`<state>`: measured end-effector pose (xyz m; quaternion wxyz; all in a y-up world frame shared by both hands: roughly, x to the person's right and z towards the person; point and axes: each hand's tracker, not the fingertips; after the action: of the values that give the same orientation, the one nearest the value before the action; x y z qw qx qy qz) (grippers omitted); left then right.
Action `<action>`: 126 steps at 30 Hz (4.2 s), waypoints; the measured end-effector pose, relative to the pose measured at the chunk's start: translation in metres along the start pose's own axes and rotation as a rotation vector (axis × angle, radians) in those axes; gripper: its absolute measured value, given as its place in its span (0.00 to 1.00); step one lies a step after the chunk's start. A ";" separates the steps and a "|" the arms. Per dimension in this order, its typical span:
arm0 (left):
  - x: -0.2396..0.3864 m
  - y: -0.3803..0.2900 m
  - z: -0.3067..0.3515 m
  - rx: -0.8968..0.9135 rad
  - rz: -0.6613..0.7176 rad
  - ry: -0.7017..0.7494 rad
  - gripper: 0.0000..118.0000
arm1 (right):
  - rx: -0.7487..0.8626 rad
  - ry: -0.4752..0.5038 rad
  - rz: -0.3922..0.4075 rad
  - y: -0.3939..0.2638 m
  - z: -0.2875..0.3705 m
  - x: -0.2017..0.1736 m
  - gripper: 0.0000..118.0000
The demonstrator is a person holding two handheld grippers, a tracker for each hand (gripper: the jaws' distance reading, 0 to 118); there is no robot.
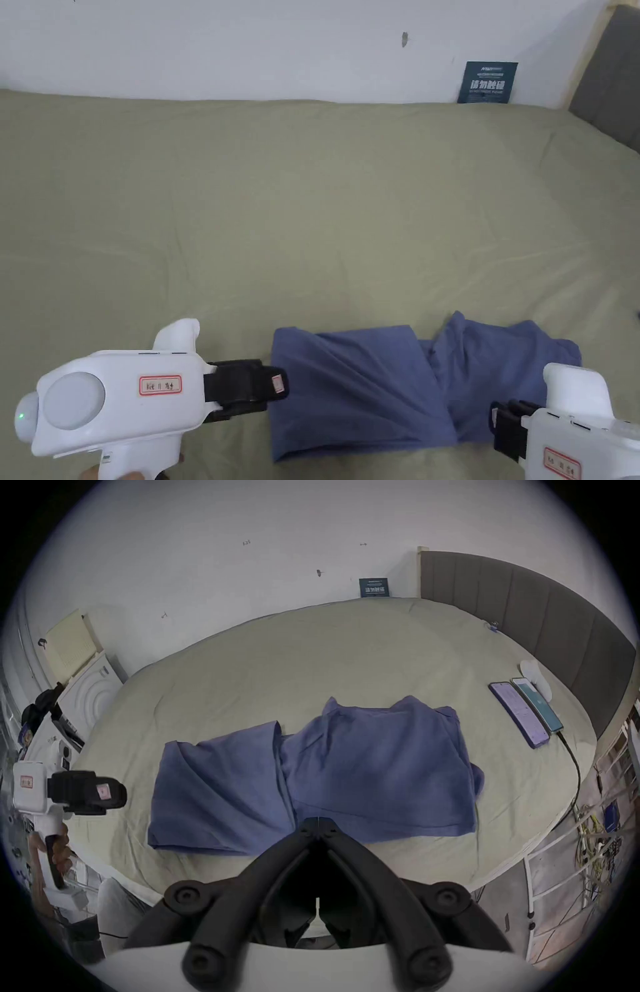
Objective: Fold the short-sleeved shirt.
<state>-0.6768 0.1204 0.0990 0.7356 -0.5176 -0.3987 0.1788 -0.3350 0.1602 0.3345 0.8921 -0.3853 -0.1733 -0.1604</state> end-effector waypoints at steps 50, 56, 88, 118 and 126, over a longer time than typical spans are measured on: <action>-0.140 0.012 0.158 0.001 0.228 0.176 0.09 | -0.076 -0.006 0.101 0.000 -0.020 -0.027 0.00; -0.058 0.026 0.151 0.035 0.133 0.250 0.09 | -0.068 0.001 0.063 -0.004 -0.017 -0.007 0.00; 0.039 0.024 -0.038 -0.162 -0.106 0.289 0.03 | -0.024 -0.024 -0.075 -0.015 -0.007 0.050 0.00; 0.131 -0.036 -0.158 -0.331 -0.255 0.078 0.01 | -0.057 -0.051 -0.055 -0.022 -0.003 0.048 0.00; 0.077 -0.006 -0.014 -0.067 -0.146 -0.075 0.01 | 0.060 0.107 -0.029 0.014 0.023 0.013 0.00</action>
<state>-0.6193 0.1620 0.1332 0.7137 -0.5043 -0.4683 0.1304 -0.3218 0.1841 0.3461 0.9088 -0.3468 -0.1355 -0.1883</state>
